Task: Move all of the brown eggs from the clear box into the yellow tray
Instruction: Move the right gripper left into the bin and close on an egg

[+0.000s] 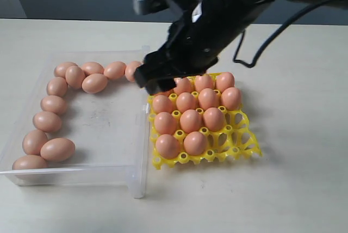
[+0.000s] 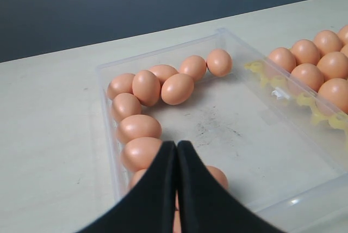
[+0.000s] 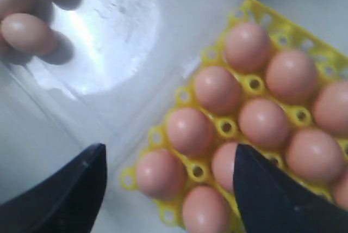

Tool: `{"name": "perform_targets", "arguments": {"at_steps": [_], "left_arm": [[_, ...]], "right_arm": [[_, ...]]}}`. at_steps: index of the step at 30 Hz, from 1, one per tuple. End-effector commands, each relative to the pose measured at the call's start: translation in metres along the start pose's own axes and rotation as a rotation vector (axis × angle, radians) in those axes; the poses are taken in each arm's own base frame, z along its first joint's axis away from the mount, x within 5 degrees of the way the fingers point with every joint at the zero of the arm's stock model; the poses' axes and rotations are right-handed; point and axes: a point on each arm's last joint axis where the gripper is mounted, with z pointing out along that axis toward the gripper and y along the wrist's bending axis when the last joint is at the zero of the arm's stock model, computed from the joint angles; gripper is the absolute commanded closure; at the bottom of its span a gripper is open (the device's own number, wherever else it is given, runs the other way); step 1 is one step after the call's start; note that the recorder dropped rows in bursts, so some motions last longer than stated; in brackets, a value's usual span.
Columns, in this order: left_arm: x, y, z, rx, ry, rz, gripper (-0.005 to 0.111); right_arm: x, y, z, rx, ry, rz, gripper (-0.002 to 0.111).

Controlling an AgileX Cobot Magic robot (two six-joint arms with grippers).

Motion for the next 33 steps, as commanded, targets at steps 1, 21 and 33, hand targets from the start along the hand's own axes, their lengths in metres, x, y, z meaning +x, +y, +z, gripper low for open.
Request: {"name": "perform_targets", "arguments": {"at_steps": [1,21,33], "left_arm": [[0.000,0.000,0.000,0.001,-0.011,-0.002,0.106],[0.000,0.000,0.000,0.001,-0.011,-0.002,0.106],[0.000,0.000,0.000,0.001,-0.011,-0.002,0.106]], "right_arm": [[-0.024,0.035,0.037,-0.025,-0.053,-0.146,0.045],[-0.048,0.133,0.177,-0.092,0.044,-0.571,0.045],[-0.038,0.130,0.221,-0.086,0.078,-0.572,0.059]]}}
